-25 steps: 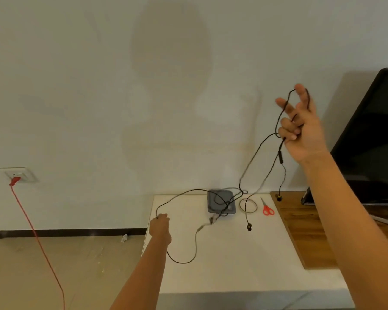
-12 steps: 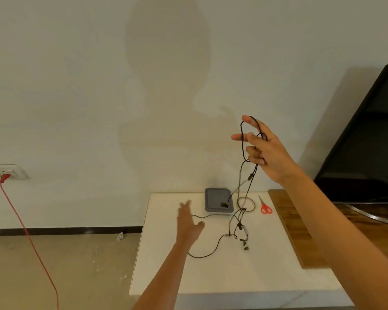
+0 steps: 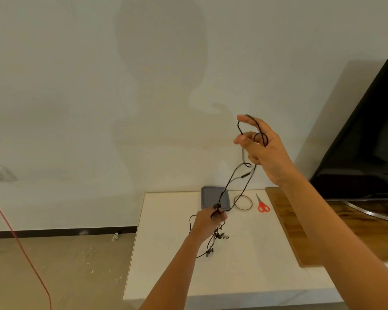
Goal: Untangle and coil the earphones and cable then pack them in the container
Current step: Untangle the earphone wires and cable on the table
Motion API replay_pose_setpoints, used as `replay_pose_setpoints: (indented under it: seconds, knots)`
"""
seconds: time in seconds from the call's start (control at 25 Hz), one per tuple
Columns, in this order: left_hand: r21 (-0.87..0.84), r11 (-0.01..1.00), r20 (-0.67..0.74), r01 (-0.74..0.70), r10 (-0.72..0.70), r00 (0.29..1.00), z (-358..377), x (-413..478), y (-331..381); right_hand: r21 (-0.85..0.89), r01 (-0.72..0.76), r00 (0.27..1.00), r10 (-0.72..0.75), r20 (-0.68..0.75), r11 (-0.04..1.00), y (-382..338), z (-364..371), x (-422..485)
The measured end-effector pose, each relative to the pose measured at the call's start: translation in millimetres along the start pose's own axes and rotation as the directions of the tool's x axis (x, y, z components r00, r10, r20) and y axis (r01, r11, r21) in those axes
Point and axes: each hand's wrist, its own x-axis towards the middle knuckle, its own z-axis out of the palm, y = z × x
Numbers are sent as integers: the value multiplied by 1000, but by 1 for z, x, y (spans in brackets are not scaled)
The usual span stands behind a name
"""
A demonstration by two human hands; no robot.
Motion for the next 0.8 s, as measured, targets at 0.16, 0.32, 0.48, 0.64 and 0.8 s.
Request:
replay_pose_setpoints:
  seconds: [0.16,0.32,0.48,0.64,0.8]
  knots:
    - [3,995,-5,-95,95,995,-20,1,3,-657,-38,952,227,205,753,57,-6,-22]
    - [66,985,93,-158,152,984,-30,6,8,-802,52,816,438,378,594,108,19,-46]
    - [155,972,113,-179,162,980,-39,7,6,-776,2,840,420,343,630,128,23,-50]
    - [67,983,-19,-173,174,984,-50,-1,-5,-681,-72,936,286,207,729,128,15,-51]
    - [-329,935,-95,-133,107,990,-53,-9,-11,-708,-152,962,268,54,690,128,12,-53]
